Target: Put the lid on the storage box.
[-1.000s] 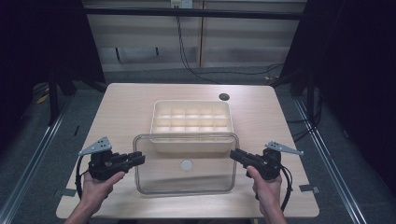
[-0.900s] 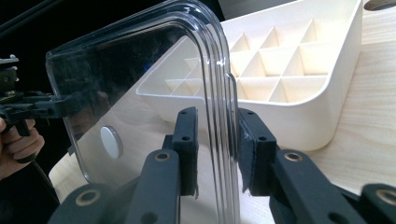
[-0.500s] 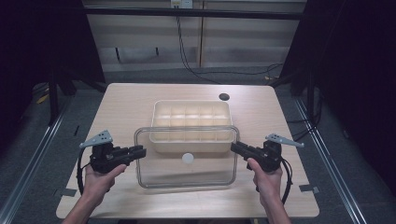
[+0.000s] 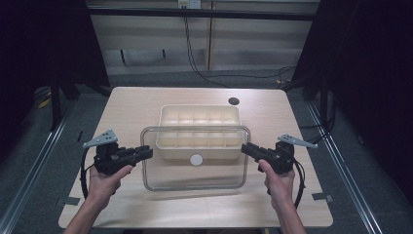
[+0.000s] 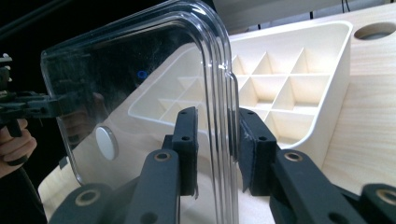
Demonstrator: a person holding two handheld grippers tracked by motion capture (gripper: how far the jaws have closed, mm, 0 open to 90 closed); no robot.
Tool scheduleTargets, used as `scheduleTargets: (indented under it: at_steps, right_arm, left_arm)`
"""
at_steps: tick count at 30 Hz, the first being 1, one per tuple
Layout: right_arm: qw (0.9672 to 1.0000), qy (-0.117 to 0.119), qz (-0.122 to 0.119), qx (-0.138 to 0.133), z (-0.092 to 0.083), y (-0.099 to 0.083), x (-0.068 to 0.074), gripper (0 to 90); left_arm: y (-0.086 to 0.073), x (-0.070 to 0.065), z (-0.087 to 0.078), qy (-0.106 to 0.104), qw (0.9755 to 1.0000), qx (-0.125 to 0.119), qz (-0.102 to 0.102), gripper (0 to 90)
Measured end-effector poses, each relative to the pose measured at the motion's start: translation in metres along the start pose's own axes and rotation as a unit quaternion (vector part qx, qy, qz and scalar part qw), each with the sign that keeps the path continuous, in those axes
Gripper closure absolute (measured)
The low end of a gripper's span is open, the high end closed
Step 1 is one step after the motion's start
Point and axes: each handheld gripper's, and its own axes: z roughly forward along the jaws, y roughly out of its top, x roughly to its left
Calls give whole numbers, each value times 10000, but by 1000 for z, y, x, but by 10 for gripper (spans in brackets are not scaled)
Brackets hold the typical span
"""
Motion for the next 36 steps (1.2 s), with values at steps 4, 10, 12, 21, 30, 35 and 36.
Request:
scheduleTargets:
  at_steps: [4,10,12,21,30,35,36]
  right_arm:
    - [10000,-10,-34,-34,-1,9,0,712]
    - [9999,-15,-68,-114,2,22,2,713]
    - [9999,-2,-88,-123,3,26,2,713]
    - [9998,61,-76,-190,8,41,3,716]
    - [9996,52,-58,-262,10,56,2,718]
    - [9995,19,-79,-298,11,63,2,717]
    - [9995,6,-70,-319,11,65,2,717]
  left_arm:
    - [8,1,1,-4,10000,-39,4,726]
    - [19,3,-1,10,10000,-75,42,726]
    - [21,3,-2,18,9999,-87,51,727]
    - [33,8,-2,62,9999,-148,50,725]
    - [47,9,0,124,9997,-197,79,721]
    - [54,11,2,129,9997,-220,58,719]
    - [55,11,3,126,9997,-228,37,719]
